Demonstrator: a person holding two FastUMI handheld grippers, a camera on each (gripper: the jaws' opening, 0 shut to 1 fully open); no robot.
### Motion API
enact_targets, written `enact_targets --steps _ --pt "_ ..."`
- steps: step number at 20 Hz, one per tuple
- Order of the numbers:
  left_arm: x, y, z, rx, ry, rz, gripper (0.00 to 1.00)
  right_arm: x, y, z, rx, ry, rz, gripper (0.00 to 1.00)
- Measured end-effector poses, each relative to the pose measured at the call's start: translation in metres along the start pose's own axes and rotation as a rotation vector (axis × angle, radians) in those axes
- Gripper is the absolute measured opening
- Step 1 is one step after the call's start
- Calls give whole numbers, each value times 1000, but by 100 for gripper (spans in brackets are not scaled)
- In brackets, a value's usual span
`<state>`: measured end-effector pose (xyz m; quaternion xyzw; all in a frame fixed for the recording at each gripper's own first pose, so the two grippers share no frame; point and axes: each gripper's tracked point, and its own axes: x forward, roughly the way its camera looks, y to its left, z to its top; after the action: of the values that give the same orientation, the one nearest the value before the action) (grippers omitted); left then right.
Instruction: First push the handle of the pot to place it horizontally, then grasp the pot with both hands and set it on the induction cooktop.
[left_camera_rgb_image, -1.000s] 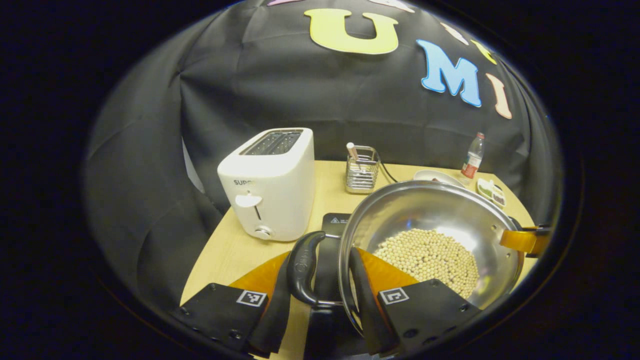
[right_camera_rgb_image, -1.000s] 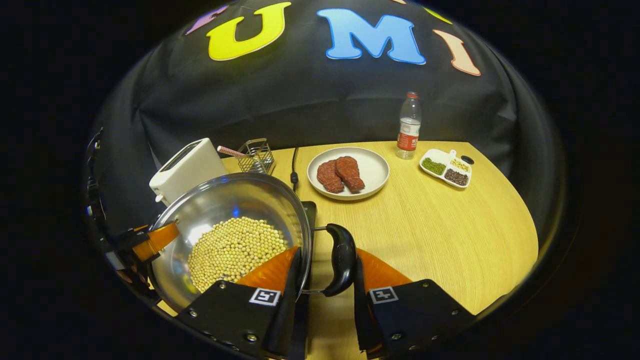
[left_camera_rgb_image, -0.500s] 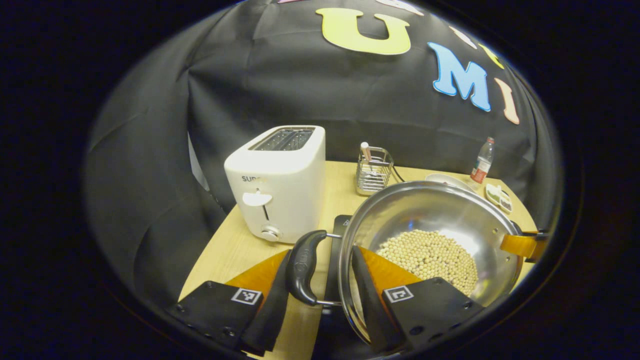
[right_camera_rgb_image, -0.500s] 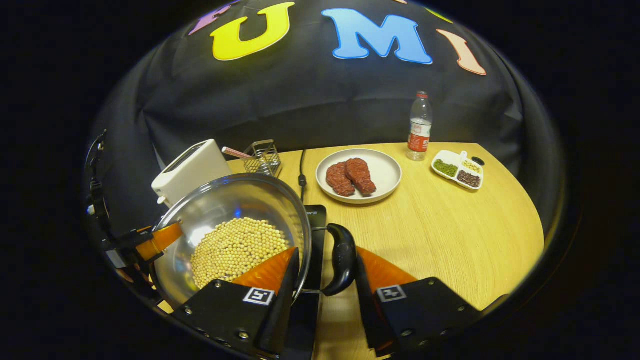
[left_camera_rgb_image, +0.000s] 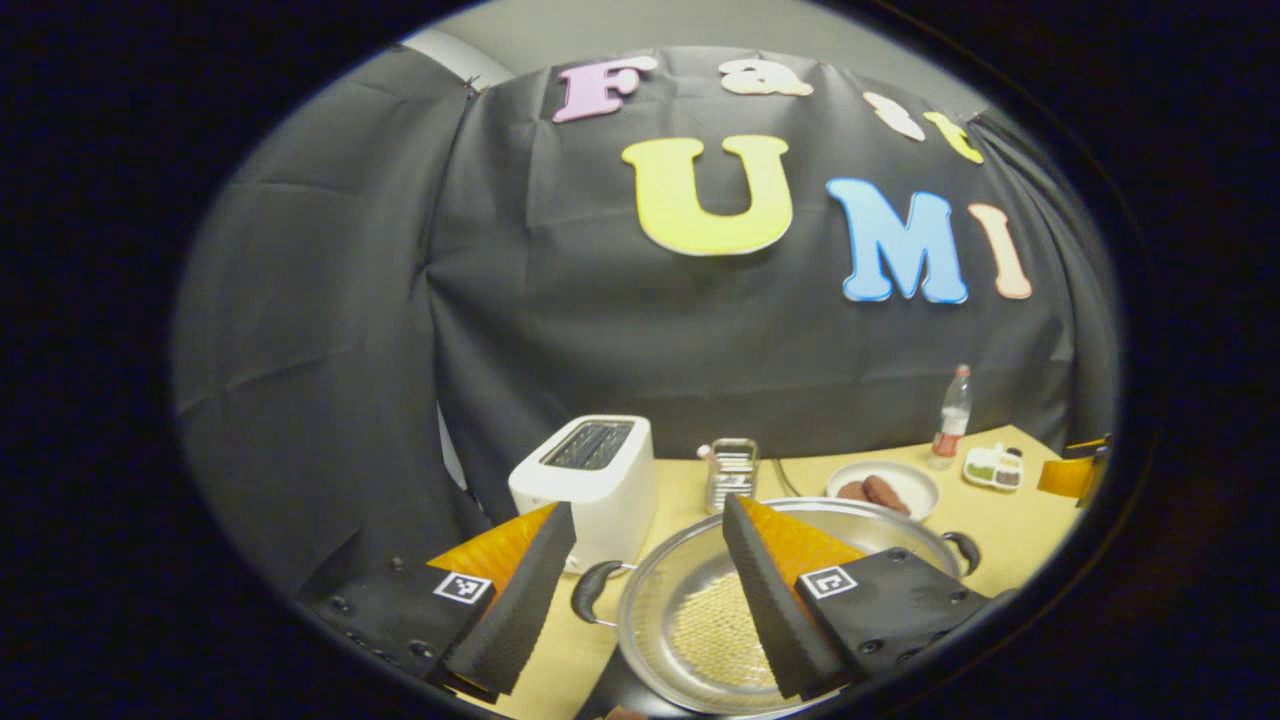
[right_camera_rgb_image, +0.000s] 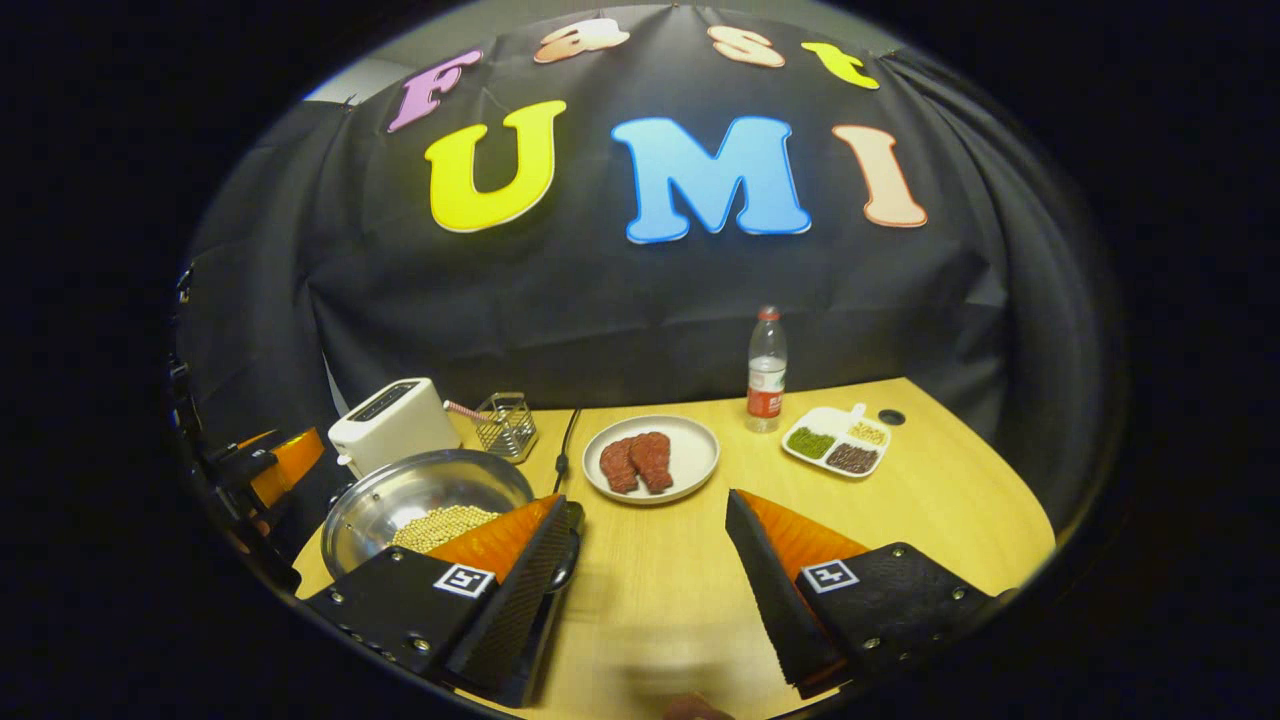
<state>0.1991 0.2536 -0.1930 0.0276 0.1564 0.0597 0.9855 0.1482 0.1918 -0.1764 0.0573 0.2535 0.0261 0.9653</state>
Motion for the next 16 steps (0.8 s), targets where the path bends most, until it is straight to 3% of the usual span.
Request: enact_targets --steps 2,7,8,9,11,12,13,14,15,16 --pt "-26 -29 24 -4 -42 -6 93 -22 -28 13 -23 -42 2 96" --pt "-99 -118 69 -41 -116 -53 96 -82 -91 43 -55 -138 29 96" --pt "-111 -131 73 -48 -127 -56 92 -94 -104 49 -67 -156 29 96" --pt "-126 -145 79 -54 -135 -64 100 -105 -115 53 -79 -175 30 96" --pt "-154 -168 92 -62 -164 -74 100 -122 -135 61 -96 -216 34 96" --pt "-167 -179 96 -65 -176 -81 92 -135 -143 65 -101 -232 36 96" --pt "-181 -189 99 -68 -189 -85 92 -147 -153 66 -102 -247 40 96" --pt "-195 -195 104 -71 -205 -85 100 -157 -158 65 -103 -257 50 96" --pt "-210 -202 109 -76 -218 -84 100 -167 -162 66 -106 -265 62 96" --pt "-223 -209 113 -81 -231 -88 92 -175 -168 67 -114 -273 65 96"
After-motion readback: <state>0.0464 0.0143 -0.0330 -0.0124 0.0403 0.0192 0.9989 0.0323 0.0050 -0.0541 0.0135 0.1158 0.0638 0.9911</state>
